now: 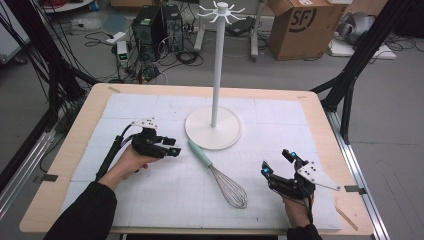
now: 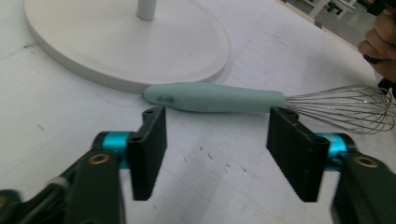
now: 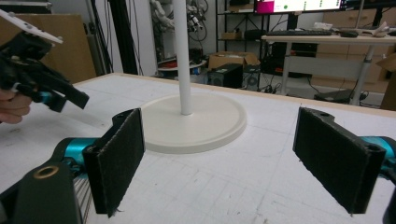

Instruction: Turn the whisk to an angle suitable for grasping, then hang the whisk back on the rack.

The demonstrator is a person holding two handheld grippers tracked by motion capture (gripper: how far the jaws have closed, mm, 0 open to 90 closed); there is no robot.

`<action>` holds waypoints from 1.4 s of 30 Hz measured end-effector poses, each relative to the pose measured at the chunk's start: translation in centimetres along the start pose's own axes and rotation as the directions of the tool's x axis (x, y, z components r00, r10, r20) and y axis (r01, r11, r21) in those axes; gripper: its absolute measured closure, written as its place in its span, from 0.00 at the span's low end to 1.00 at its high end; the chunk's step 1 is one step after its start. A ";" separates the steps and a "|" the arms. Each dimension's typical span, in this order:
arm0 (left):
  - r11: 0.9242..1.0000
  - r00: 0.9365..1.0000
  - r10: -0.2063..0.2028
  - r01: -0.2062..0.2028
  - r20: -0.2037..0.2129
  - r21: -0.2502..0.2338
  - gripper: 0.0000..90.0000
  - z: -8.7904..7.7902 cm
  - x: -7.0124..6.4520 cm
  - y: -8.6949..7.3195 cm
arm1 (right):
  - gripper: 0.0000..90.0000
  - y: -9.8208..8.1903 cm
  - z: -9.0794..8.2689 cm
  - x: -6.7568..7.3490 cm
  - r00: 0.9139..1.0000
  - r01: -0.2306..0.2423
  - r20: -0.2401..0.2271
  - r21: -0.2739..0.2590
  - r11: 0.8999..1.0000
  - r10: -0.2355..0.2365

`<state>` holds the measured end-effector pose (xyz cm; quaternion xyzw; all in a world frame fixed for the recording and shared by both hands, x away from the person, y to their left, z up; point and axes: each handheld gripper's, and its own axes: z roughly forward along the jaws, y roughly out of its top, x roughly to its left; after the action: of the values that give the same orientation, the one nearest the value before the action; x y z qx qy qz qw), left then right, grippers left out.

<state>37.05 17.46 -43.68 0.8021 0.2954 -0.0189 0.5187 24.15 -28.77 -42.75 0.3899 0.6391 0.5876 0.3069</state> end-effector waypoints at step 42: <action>0.952 0.985 0.068 -0.111 -0.157 -0.285 0.23 -6.5 -6.8 -5.6 | 0.17 0.6 1.5 0.9 0.982 -0.121 -0.138 0.051 0.991 0.126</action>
<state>26.91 21.47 -42.95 0.7283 0.2954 0.1070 0.6089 25.07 -27.25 -42.28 0.3927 0.6460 0.6180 0.2157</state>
